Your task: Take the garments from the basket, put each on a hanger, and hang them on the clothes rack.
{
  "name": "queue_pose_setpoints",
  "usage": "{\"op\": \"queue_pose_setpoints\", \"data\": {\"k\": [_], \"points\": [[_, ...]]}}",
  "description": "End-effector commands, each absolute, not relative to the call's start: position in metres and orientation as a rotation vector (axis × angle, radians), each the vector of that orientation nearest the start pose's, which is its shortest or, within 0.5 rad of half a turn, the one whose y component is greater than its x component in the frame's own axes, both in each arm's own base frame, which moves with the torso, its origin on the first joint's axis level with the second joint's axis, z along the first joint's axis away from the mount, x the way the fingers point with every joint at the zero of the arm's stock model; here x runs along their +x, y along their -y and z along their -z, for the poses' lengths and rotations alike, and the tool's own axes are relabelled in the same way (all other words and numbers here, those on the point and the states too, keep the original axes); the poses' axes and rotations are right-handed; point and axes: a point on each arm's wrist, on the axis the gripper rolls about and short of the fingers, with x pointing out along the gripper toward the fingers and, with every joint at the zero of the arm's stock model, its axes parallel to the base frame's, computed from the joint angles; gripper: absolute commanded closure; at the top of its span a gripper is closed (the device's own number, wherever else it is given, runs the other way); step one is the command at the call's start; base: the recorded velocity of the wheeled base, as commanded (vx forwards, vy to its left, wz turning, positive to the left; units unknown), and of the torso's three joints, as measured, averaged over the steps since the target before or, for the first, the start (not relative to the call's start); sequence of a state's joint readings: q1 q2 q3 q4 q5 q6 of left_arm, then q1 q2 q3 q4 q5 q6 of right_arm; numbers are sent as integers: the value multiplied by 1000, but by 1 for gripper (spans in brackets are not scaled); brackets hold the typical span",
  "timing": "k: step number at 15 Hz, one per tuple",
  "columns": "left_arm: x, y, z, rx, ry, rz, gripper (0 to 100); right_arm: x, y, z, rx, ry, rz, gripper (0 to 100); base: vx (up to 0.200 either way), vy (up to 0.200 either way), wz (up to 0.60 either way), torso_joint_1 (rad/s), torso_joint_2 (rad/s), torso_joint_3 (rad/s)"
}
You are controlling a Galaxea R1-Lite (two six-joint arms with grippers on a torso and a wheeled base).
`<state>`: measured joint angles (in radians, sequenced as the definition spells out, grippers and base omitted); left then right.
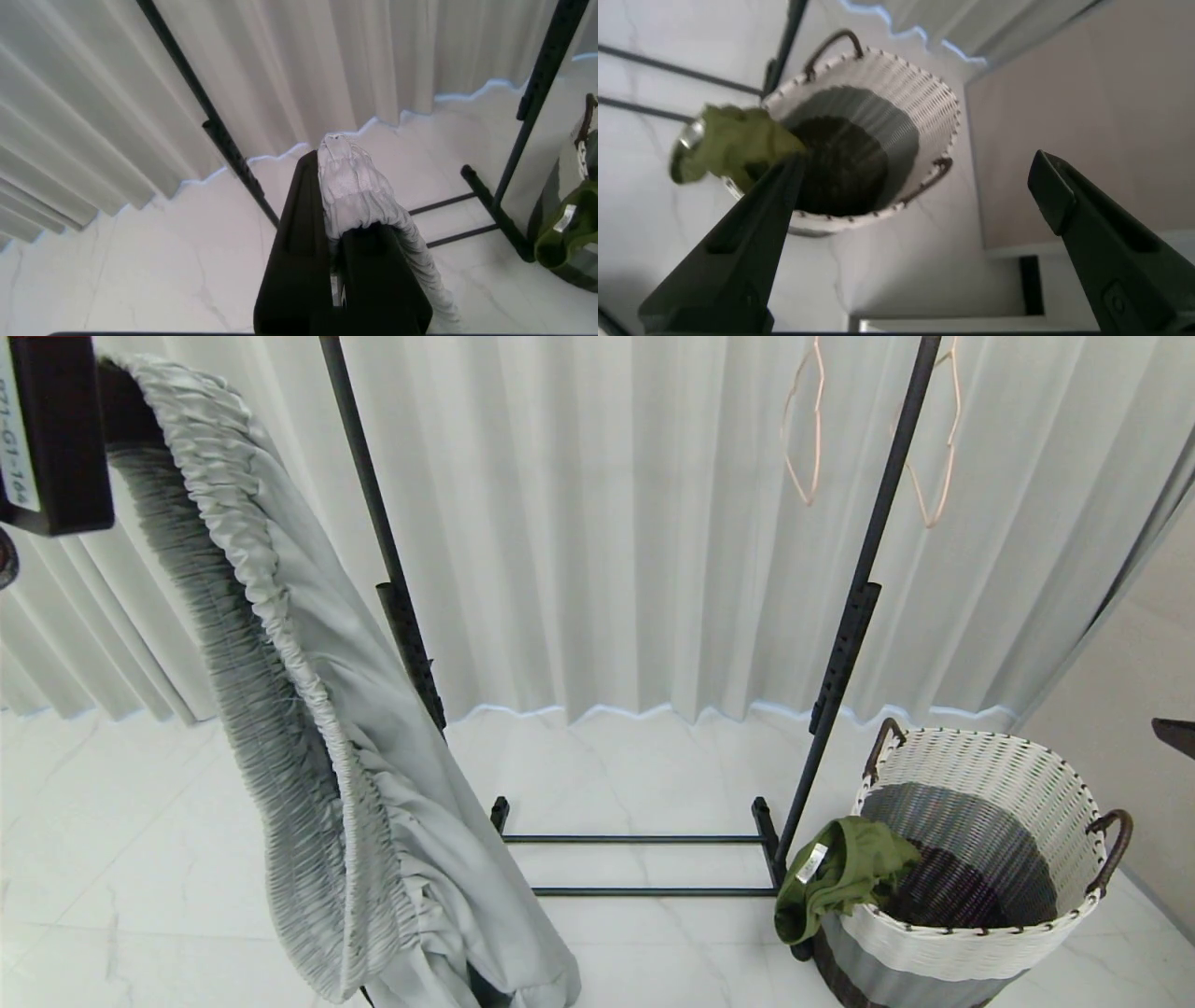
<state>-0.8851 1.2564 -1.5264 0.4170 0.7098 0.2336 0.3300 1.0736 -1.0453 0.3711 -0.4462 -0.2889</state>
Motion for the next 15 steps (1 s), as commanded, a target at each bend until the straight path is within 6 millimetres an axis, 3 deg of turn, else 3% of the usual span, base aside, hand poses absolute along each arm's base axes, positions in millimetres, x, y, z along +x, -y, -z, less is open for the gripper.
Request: {"op": "queue_pose_setpoints", "data": {"k": [1,12,15], "points": [[107,107,-388,342,-87,185,100,117,-28,-290,-439,-392,72,0,0,0,0,0,0,0],[107,107,-388,330,-87,186,100,120,-27,-291,-395,-376,87,0,0,0,0,0,0,0],[106,107,-390,324,-79,185,100,119,-27,-291,-382,-370,68,0,0,0,0,66,-279,-206]]}}
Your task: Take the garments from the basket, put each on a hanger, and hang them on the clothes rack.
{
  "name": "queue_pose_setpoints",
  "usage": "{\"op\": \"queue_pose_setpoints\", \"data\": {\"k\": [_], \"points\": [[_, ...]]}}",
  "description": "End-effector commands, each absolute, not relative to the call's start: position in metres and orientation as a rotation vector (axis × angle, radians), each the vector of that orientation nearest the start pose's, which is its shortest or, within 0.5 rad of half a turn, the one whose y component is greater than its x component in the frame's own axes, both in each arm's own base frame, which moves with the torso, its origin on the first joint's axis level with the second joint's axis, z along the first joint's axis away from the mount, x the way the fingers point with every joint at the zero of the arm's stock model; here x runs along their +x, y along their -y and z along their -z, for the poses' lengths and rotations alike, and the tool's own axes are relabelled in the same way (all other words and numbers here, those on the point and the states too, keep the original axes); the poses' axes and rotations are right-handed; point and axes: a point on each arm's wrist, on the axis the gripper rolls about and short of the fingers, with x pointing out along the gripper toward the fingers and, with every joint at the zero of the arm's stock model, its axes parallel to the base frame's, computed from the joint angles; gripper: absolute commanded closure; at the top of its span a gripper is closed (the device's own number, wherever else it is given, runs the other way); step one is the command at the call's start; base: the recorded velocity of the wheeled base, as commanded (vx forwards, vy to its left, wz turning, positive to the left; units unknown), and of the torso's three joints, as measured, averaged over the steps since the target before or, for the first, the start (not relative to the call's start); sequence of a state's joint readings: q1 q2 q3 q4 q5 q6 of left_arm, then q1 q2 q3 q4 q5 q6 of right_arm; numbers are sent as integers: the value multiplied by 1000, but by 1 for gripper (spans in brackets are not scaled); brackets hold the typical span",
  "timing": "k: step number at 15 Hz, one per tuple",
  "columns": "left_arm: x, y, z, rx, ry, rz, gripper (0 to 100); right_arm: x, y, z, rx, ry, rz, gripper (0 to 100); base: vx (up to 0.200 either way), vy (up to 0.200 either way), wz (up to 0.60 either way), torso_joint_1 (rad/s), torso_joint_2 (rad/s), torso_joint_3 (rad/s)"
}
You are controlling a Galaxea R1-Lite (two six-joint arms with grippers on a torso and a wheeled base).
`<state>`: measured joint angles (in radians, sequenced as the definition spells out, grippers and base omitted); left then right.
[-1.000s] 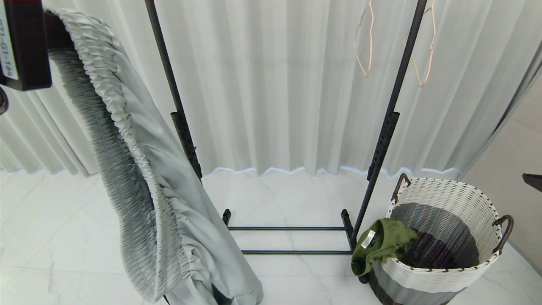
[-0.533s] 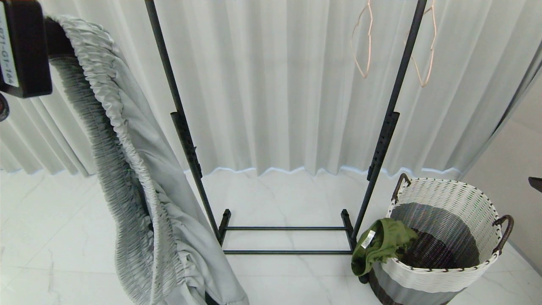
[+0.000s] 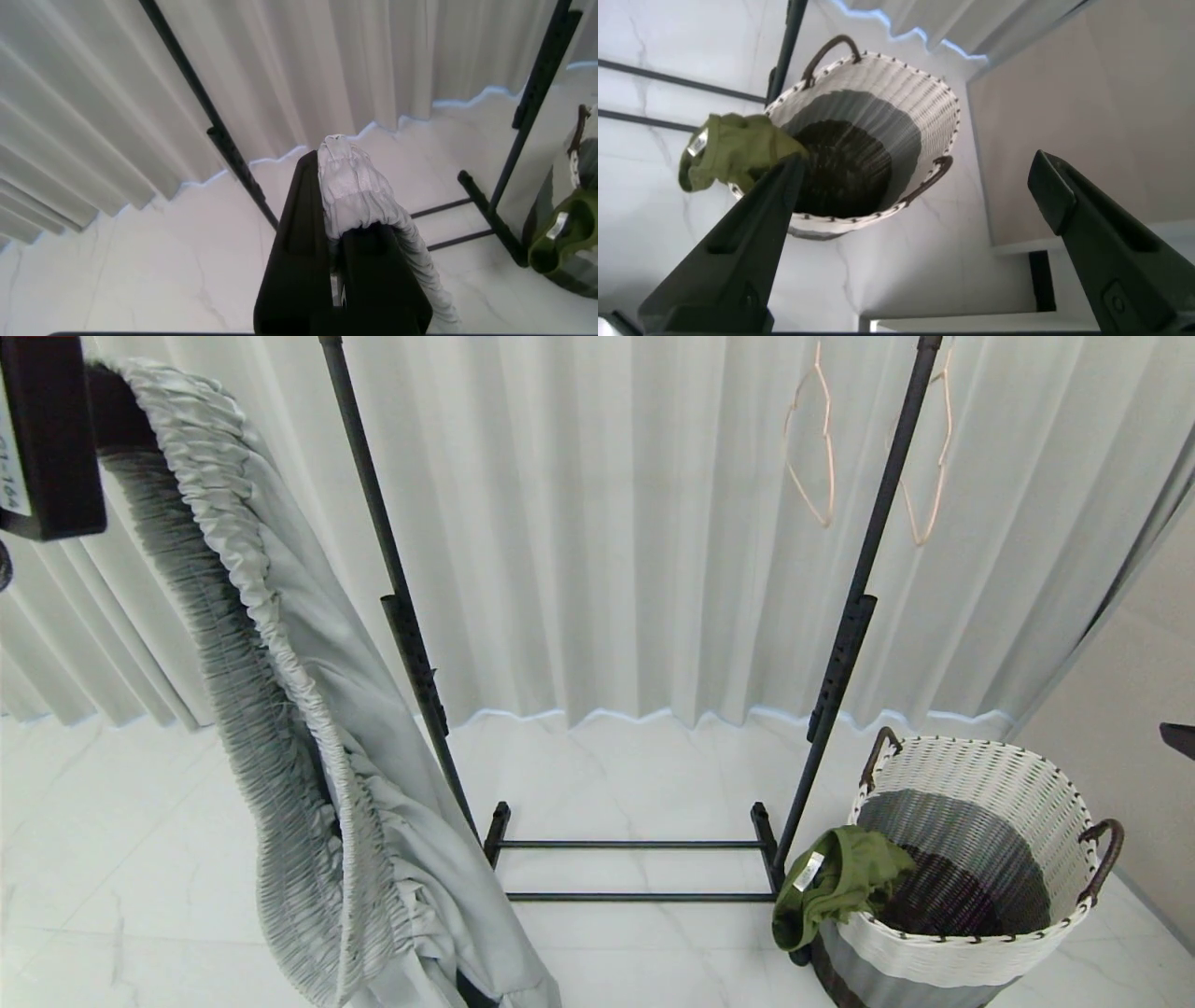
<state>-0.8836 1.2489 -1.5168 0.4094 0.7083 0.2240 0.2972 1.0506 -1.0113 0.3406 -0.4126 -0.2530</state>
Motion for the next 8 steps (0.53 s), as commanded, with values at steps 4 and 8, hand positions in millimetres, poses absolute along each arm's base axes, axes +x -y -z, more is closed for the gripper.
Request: {"op": "queue_pose_setpoints", "data": {"k": [4,8], "points": [[107,107,-390,324,-76,185,100,119,-27,-292,-380,-363,68,0,0,0,0,117,-432,-301],[108,108,-390,326,-78,185,100,124,-29,-293,-372,-350,70,0,0,0,0,155,-465,-306]]}}
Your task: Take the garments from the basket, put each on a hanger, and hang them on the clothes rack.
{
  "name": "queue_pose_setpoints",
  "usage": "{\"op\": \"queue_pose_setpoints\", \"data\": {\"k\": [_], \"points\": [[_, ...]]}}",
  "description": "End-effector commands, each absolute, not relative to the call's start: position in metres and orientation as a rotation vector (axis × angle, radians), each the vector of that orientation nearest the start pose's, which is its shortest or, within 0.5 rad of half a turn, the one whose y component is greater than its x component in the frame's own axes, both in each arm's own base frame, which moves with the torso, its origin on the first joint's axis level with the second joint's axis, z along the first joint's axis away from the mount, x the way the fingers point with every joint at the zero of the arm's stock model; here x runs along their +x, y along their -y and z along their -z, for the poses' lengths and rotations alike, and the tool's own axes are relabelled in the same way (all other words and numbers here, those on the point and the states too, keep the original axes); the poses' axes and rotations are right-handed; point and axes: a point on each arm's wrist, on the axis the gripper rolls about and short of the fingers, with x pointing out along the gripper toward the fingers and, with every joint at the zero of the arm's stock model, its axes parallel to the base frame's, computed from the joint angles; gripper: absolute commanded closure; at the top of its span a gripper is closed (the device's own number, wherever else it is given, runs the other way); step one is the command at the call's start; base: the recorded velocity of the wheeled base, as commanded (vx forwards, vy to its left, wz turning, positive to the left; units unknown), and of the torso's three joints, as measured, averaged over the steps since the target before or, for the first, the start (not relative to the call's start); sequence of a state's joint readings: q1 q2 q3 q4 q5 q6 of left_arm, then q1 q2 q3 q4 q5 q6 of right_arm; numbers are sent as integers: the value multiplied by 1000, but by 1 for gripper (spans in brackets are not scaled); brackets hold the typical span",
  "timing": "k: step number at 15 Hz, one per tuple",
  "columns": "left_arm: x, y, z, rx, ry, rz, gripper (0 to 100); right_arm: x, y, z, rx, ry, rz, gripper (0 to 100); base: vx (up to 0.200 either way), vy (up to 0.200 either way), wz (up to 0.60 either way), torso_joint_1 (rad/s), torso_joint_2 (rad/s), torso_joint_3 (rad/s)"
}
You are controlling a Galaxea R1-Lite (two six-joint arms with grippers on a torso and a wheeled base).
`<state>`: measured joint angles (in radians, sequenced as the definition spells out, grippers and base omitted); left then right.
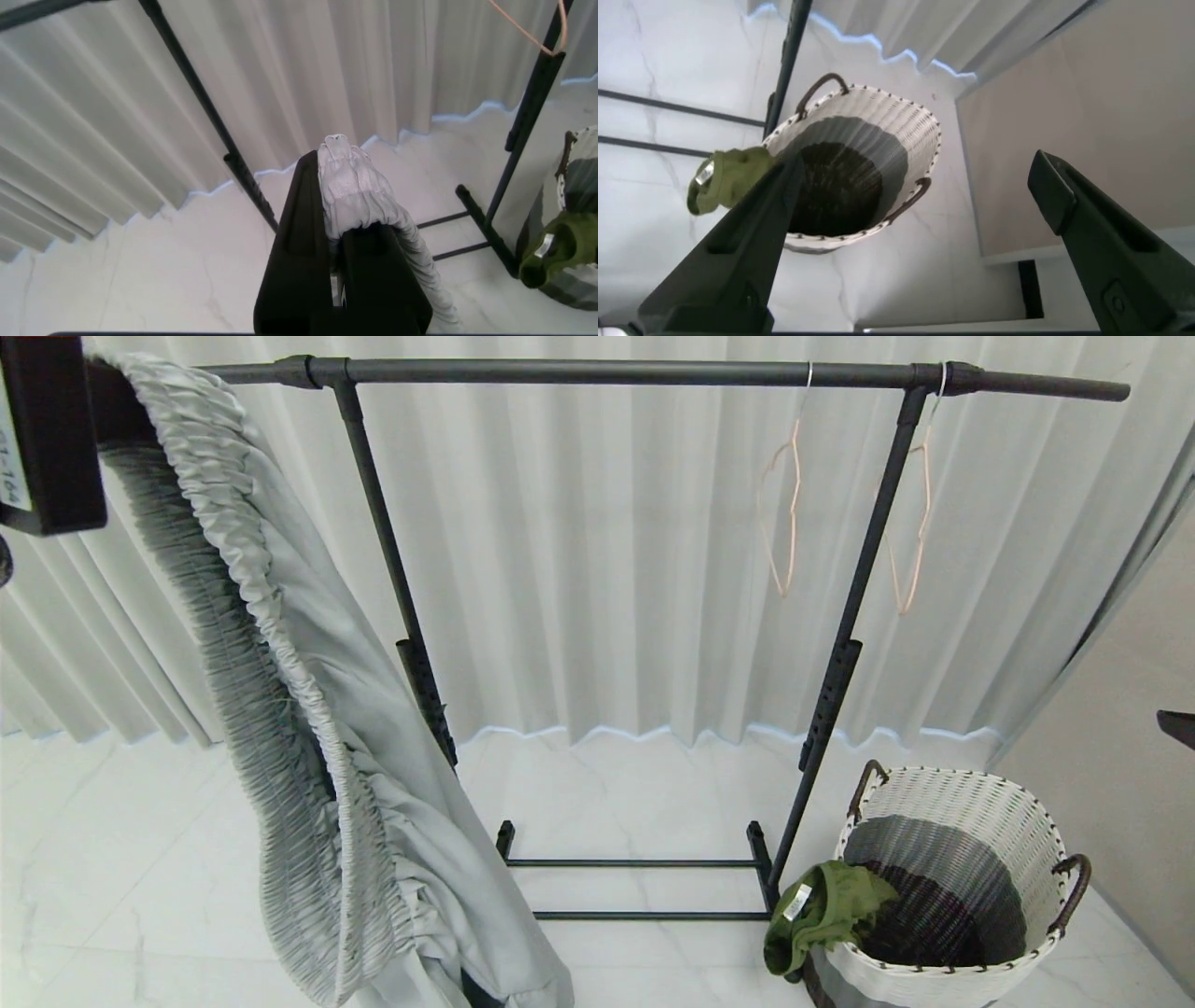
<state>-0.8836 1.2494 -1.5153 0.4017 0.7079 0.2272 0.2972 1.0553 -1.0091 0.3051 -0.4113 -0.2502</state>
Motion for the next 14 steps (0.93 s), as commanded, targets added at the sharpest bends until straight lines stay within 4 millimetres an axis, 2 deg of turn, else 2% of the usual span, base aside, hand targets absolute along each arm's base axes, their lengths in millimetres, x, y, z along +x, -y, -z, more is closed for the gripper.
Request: {"op": "queue_pose_setpoints", "data": {"k": [1,11,14], "points": [[108,108,-389,329,-79,185,100,124,-29,-293,-370,-350,70,0,0,0,0,178,-471,-305],[108,109,-388,341,-81,186,100,128,-30,-295,-244,-316,40,0,0,0,0,209,-508,-298],[109,110,-388,343,-83,187,100,128,-32,-296,-193,-273,-40,0,0,0,0,209,-468,-263]]}}
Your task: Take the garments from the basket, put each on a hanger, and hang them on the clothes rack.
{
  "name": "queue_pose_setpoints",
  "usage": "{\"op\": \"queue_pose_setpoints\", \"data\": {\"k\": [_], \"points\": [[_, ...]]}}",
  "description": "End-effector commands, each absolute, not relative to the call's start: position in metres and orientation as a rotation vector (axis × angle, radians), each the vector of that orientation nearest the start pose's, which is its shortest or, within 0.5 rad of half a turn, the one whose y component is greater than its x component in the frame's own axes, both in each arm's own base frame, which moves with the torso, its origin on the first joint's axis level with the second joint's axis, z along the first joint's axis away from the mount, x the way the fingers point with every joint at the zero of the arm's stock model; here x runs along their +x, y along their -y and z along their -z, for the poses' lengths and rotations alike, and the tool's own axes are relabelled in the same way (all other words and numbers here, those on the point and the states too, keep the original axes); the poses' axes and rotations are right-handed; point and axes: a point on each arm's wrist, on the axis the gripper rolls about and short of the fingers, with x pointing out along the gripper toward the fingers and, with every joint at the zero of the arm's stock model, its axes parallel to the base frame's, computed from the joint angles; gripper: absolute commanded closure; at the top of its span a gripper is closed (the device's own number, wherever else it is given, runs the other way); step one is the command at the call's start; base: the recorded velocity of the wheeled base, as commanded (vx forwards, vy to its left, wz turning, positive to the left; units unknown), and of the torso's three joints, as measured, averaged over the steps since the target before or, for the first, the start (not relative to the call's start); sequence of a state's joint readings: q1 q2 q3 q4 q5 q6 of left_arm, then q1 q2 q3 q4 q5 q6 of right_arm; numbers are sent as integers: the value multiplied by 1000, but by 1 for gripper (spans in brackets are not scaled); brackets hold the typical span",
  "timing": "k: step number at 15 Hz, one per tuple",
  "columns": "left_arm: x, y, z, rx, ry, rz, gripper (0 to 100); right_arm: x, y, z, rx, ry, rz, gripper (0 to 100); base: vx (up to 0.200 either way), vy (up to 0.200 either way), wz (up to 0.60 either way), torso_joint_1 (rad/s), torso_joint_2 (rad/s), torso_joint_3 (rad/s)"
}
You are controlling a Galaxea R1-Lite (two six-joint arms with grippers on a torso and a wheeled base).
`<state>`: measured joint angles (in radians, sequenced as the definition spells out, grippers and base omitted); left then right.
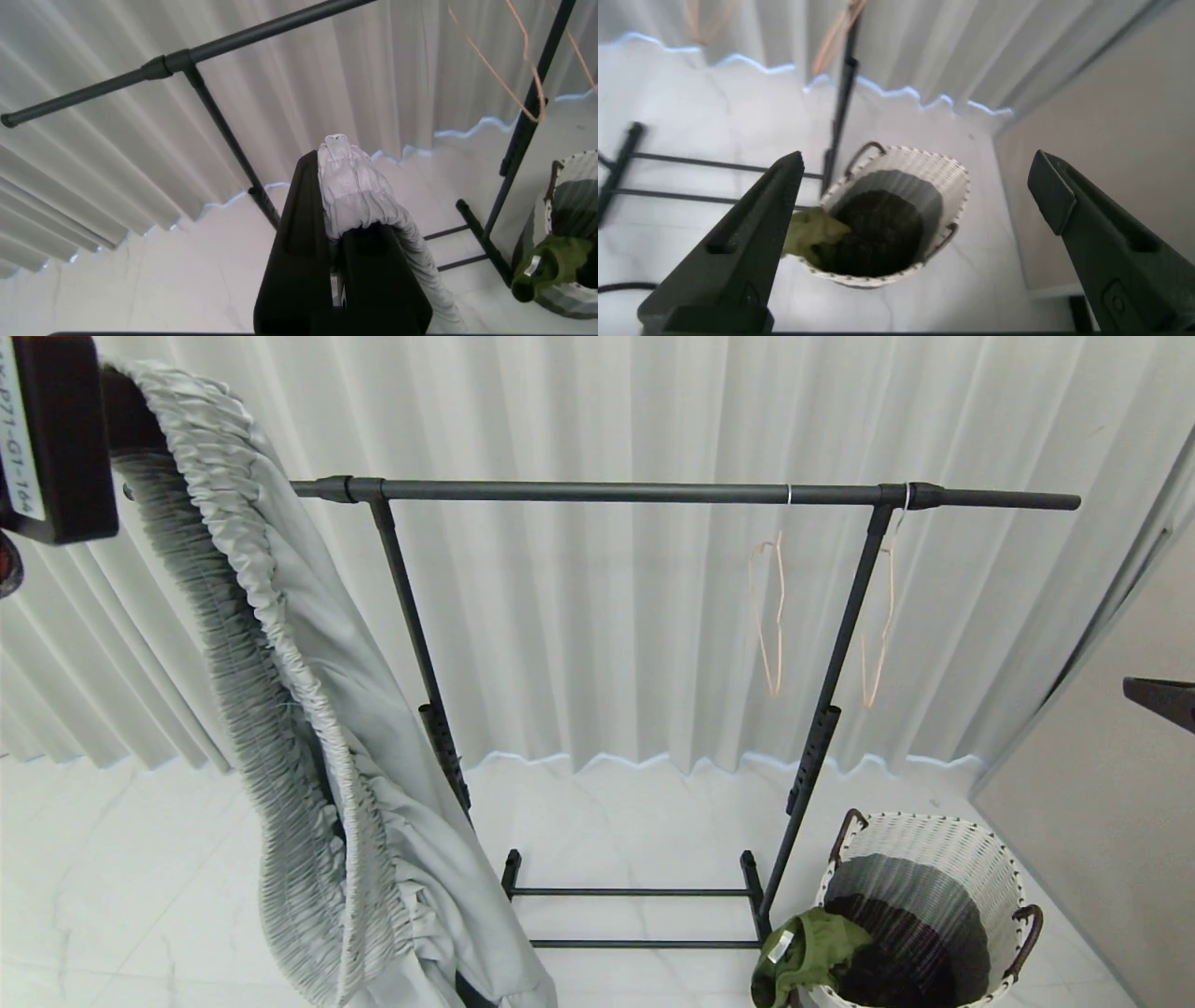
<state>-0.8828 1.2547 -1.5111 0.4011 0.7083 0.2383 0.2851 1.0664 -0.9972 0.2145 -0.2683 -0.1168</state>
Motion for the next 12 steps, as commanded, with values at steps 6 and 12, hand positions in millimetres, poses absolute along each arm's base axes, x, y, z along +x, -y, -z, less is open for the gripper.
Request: {"op": "queue_pose_setpoints", "data": {"k": [6,12], "points": [[109,110,-384,353,-94,188,100,132,-33,-291,-197,-277,-52,0,33,0,0,29,-54,-28],[111,112,-379,366,-107,191,100,135,-34,-289,-196,-288,-50,0,200,0,0,7,-2,1]]}}
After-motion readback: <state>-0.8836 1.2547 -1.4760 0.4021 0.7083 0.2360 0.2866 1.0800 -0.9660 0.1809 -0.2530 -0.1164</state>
